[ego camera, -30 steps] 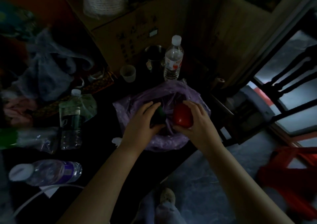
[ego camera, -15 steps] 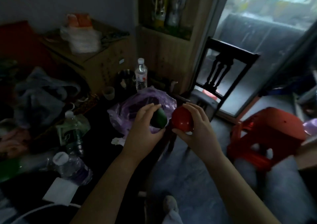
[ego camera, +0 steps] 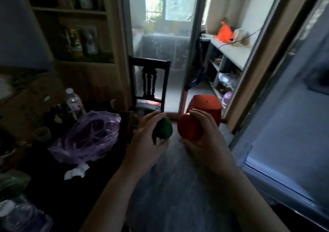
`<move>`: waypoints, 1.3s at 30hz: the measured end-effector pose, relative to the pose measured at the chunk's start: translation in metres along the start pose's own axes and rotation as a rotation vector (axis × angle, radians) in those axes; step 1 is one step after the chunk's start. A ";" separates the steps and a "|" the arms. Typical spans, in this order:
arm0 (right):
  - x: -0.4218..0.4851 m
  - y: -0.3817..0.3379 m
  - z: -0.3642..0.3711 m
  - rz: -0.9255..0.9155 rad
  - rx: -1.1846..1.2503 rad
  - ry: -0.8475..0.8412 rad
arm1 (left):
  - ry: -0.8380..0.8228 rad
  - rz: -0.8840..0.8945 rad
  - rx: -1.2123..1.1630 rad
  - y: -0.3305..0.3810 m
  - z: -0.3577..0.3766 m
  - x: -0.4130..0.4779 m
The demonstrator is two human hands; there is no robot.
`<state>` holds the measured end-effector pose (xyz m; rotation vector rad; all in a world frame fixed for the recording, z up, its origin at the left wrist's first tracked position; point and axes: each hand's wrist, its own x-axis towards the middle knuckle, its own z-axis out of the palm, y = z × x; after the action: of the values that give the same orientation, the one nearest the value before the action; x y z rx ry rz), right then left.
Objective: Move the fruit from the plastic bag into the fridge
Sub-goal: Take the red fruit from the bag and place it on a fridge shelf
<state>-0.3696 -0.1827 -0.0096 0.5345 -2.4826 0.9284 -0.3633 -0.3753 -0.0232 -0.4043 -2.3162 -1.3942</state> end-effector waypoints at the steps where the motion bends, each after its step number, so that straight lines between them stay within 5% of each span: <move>1: -0.008 0.002 -0.011 0.012 -0.016 0.013 | -0.013 0.026 -0.005 0.008 0.008 0.000; 16: -0.149 0.054 -0.164 0.220 0.103 0.272 | -0.377 0.219 -0.058 0.142 0.145 -0.042; 27: -0.307 0.076 -0.322 0.330 -0.090 0.480 | -0.668 0.278 -0.358 0.279 0.287 -0.125; 39: -0.467 0.057 -0.416 0.594 -0.354 0.743 | -1.024 0.419 -0.627 0.398 0.394 -0.227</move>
<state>0.0986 0.2356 0.0020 -0.5998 -2.0256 0.6727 -0.0640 0.1489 0.0094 -2.0526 -2.0988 -1.9066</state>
